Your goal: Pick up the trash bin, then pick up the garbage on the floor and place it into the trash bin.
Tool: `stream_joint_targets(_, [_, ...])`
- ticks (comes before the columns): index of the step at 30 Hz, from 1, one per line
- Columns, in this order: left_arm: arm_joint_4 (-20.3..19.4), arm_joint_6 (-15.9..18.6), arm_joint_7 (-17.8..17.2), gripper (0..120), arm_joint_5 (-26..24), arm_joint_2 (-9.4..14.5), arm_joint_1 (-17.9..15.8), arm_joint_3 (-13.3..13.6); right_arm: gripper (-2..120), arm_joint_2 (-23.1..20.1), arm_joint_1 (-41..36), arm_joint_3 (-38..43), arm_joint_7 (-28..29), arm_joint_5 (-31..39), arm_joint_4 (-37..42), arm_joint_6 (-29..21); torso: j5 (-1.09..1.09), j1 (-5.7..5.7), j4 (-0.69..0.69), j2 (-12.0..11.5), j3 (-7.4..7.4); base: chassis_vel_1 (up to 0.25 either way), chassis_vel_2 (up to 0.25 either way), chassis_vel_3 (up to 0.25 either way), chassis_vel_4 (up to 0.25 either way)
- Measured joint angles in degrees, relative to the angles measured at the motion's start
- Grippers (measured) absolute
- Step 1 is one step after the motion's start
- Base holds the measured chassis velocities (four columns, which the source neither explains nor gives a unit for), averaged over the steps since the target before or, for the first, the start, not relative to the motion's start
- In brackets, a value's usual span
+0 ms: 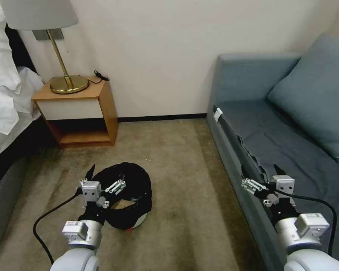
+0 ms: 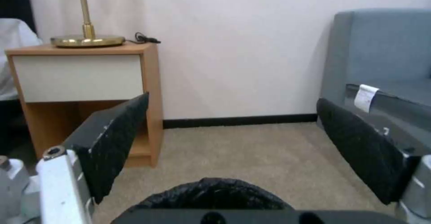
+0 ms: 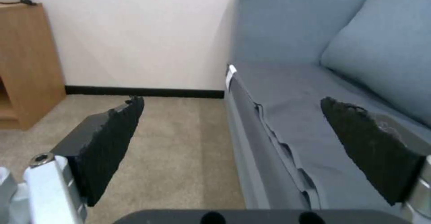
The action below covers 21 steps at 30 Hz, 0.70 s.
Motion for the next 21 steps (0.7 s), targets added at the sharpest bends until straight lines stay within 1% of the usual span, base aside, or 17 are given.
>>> stream_joint_targets(21, [0.3,0.5,-0.5,100,-0.1,0.0,-0.3,0.3,100,-0.2,-0.2,0.4,-0.5,-0.6,-0.3,0.4,0.00,0.00,0.00,0.0,0.00,0.000,0.000,0.000,0.000])
